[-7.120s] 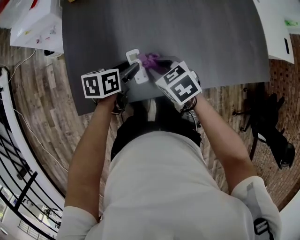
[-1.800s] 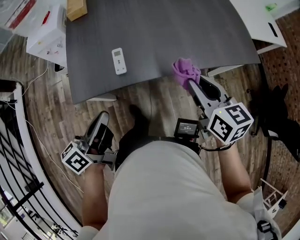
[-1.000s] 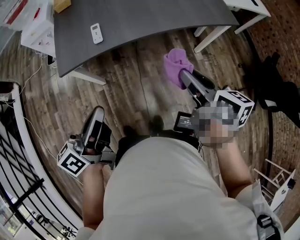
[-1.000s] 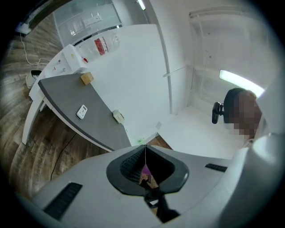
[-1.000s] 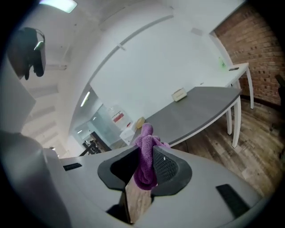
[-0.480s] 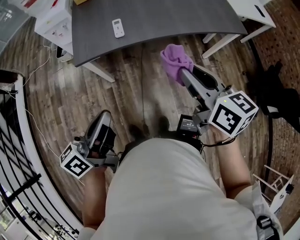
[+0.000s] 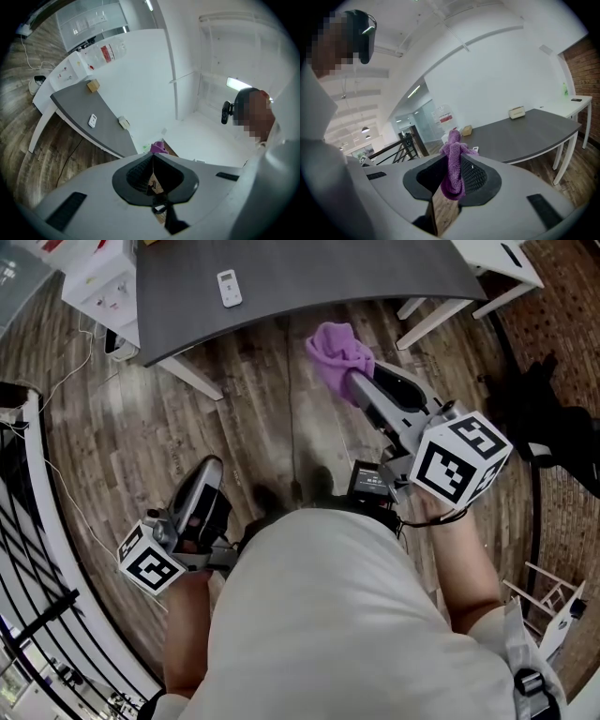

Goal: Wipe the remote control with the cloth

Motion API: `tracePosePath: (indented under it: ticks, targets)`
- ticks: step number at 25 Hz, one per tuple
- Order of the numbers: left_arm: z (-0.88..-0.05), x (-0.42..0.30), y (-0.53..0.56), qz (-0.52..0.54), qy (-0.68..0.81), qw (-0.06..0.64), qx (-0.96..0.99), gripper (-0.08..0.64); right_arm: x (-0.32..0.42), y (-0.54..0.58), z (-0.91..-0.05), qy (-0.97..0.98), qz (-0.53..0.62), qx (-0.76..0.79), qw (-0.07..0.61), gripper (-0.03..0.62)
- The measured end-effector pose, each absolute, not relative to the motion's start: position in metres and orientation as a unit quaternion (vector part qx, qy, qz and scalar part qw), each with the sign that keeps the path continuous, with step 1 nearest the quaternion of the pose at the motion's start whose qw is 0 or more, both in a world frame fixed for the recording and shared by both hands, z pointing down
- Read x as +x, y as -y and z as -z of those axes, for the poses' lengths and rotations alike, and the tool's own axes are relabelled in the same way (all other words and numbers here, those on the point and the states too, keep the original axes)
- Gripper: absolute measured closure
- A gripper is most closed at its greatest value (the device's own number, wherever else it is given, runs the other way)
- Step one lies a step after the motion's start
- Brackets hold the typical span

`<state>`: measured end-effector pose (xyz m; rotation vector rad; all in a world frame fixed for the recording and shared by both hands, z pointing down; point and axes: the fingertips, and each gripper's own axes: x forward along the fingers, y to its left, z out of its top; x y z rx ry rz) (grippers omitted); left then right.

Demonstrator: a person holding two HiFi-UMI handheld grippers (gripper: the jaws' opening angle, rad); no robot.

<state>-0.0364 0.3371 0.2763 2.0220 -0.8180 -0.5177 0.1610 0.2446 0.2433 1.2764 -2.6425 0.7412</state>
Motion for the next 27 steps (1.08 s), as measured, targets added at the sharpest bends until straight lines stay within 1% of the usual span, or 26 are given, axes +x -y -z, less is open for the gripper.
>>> tracePosePath:
  ticks: [27]
  targets:
    - [-0.278, 0.003, -0.347, 0.187, 0.304, 0.446, 0.821, 0.554, 0.187, -0.258, -0.251, 0.867, -0.253, 0.425, 0.053, 0.500]
